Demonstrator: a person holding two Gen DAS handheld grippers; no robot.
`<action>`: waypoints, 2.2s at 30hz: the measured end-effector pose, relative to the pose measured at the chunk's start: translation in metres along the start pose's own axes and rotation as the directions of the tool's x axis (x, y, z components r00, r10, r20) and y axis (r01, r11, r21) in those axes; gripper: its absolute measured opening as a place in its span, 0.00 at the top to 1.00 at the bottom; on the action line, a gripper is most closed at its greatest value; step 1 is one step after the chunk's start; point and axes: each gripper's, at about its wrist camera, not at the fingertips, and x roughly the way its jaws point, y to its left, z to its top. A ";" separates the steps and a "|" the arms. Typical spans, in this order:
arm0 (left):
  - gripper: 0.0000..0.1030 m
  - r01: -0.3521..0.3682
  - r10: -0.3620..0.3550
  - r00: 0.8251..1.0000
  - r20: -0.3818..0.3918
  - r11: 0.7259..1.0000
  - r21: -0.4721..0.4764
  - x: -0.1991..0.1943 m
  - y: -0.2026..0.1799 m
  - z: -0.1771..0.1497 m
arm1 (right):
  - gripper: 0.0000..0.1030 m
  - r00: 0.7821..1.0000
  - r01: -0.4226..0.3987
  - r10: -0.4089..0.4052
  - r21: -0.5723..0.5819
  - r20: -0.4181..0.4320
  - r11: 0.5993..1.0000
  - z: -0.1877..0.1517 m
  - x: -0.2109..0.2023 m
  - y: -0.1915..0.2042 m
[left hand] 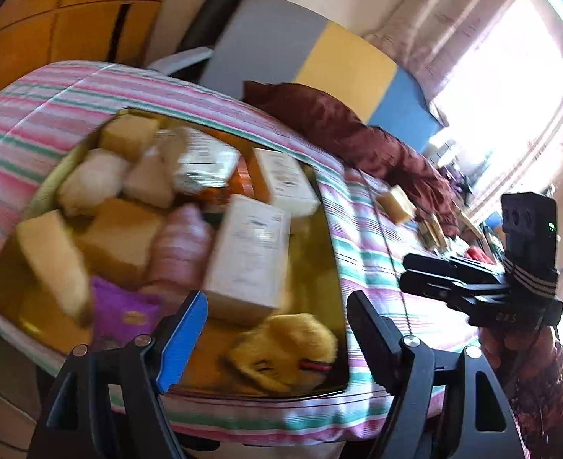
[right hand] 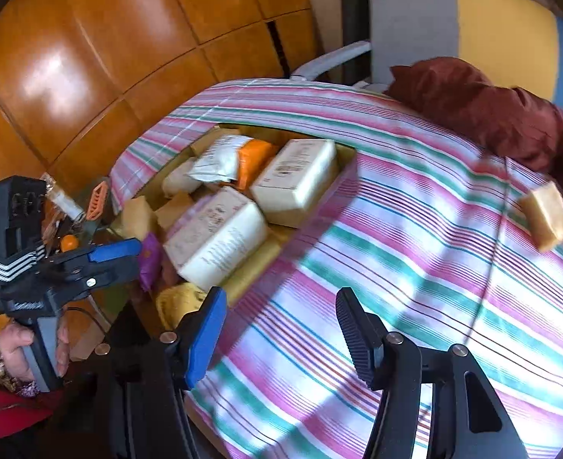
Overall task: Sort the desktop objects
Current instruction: 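Move both open tools back over the remaining items, then grasp a yellow sponge with the left tool while right tool grasps the small green-white box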
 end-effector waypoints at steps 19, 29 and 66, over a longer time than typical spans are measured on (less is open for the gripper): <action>0.25 0.157 -0.117 0.977 -0.180 0.962 0.222 0.092 -0.151 -0.005 | 0.37 0.946 0.321 -0.316 0.364 -0.075 0.874 -0.050 -0.069 -0.224; 0.25 0.152 -0.084 0.963 -0.256 0.953 0.261 0.143 -0.187 -0.013 | 0.36 0.937 0.314 -0.348 0.512 -0.030 0.800 -0.061 -0.075 -0.340; 0.16 -0.063 0.012 0.956 -0.294 0.984 -0.164 0.346 -0.251 0.133 | 0.70 0.929 0.368 -0.337 0.495 -0.153 0.787 -0.049 -0.070 -0.365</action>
